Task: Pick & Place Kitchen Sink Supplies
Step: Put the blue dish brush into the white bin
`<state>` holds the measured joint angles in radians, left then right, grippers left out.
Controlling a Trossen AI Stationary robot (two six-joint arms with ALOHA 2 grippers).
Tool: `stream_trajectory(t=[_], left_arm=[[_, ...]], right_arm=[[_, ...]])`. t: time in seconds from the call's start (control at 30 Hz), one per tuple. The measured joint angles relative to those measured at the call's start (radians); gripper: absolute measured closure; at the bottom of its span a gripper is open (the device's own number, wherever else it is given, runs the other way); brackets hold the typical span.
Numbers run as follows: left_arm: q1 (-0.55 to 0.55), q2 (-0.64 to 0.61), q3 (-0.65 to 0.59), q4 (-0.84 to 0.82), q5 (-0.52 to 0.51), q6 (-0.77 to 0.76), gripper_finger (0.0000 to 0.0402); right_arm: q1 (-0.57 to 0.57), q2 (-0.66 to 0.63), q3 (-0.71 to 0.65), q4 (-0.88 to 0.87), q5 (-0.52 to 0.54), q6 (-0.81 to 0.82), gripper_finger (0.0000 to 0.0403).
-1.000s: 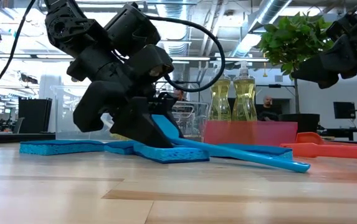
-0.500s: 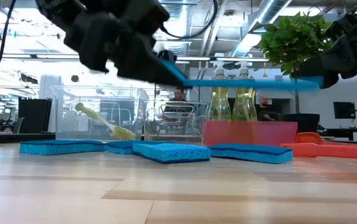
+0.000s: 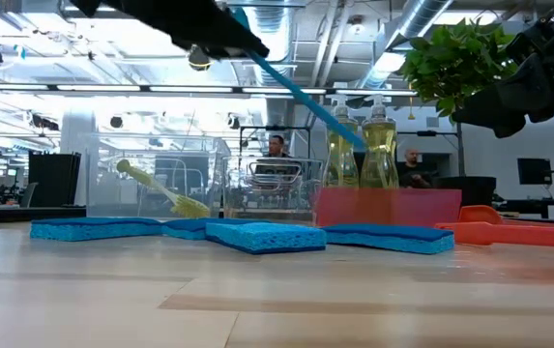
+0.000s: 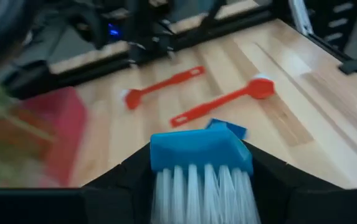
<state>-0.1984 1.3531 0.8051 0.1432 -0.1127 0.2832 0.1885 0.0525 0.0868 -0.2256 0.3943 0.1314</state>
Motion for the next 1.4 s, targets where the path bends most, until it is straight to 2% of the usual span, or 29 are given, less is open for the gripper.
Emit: stream_trajectory(t=[0.17, 0.3, 0.4, 0.57, 0.73, 0.8, 0.93, 1.13, 1.3, 1.4], left_arm=[[0.000, -0.145, 0.000, -0.113, -0.109, 0.000, 0.0228], [0.000, -0.277, 0.000, -0.230, -0.257, 0.005, 0.0225], [0.001, -0.386, 0.000, -0.346, -0.386, 0.007, 0.0217], [0.002, -0.581, 0.000, -0.516, -0.618, -0.004, 0.0228], [0.002, -0.723, 0.000, -0.582, -0.884, -0.033, 0.0218], [0.006, -0.756, 0.000, -0.581, -0.957, -0.033, 0.0210], [0.047, -0.780, 0.000, -0.582, -0.986, -0.047, 0.0219], [0.143, -0.744, -0.039, -0.581, -0.978, -0.057, 0.0229], [0.279, -0.685, -0.095, -0.570, -0.884, -0.094, 0.0206], [0.358, -0.642, -0.119, -0.554, -0.811, -0.128, 0.0209]], right_arm=[[0.000, 0.000, 0.000, 0.000, 0.000, 0.000, 0.0182], [0.000, 0.000, 0.000, 0.000, 0.000, 0.000, 0.0182], [0.000, 0.000, 0.000, 0.000, 0.000, -0.005, 0.0182], [0.000, 0.000, 0.000, 0.000, 0.000, -0.010, 0.0182], [0.000, 0.000, 0.000, 0.000, 0.000, -0.010, 0.0182], [0.000, 0.000, 0.000, 0.000, 0.000, -0.010, 0.0182], [0.000, 0.000, 0.000, 0.000, 0.000, -0.010, 0.0182], [0.000, 0.000, 0.000, 0.001, 0.000, -0.009, 0.0182], [0.000, 0.000, 0.000, 0.001, 0.000, -0.010, 0.0182], [0.000, 0.000, 0.000, 0.001, 0.000, -0.009, 0.0182]])
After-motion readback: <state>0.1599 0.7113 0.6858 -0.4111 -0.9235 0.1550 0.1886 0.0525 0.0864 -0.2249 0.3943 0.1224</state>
